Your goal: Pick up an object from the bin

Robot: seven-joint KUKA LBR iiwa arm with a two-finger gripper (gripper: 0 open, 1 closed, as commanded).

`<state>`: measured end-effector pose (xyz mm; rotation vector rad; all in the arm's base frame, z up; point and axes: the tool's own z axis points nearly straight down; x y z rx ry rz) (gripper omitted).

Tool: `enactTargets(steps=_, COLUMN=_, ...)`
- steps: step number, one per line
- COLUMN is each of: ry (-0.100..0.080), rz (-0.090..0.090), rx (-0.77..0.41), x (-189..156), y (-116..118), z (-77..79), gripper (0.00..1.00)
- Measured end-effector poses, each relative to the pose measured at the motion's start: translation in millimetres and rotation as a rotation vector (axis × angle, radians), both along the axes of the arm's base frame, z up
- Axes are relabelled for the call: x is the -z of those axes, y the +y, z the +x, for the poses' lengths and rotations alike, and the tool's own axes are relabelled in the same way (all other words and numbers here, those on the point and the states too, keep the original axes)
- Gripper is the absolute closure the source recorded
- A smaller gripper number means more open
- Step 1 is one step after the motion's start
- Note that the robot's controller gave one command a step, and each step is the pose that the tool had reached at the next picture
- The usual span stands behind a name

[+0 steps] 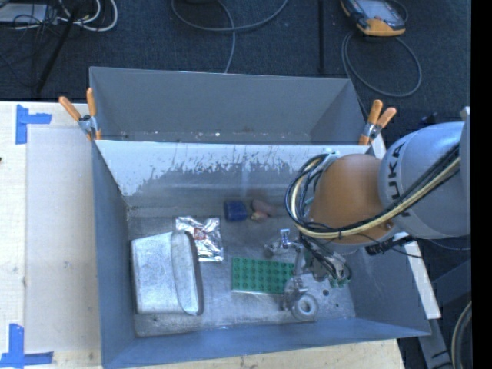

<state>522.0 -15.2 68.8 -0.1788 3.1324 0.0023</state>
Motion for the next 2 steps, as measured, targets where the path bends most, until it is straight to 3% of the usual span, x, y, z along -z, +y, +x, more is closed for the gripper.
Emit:
enactTargets(steps=1, ry=-0.001, rz=0.000, rx=-0.001, x=-4, y=1, z=1.6, gripper=1.00)
enactTargets(steps=2, ry=-0.004, rz=-0.003, rx=-0.164, x=-168, y=-12, z=-2.7, gripper=1.00)
